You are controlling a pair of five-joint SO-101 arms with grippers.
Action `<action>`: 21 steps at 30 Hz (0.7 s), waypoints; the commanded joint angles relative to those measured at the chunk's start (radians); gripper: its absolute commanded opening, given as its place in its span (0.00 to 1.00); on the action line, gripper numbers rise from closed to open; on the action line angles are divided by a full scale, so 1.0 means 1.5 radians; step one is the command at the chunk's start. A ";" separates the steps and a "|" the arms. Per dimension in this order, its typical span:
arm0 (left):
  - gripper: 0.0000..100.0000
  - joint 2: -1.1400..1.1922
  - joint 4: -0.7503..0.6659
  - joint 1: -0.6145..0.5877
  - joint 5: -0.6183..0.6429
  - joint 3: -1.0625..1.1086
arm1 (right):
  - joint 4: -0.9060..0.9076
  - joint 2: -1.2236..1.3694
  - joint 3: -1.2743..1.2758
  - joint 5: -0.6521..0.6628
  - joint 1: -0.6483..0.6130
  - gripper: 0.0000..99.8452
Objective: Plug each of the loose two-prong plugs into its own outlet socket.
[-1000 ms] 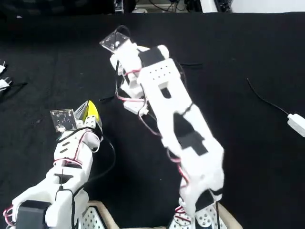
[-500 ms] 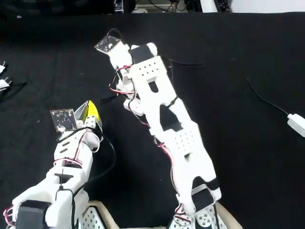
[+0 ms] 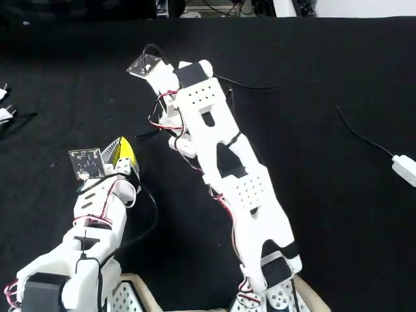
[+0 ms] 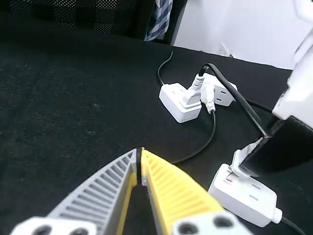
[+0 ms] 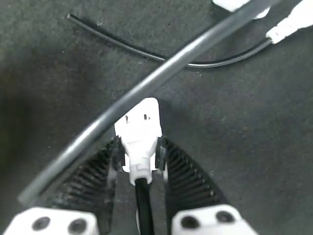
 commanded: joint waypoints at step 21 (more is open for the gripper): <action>0.03 -0.002 0.003 0.006 -0.001 0.012 | 0.005 -0.008 -0.032 0.026 -0.019 0.01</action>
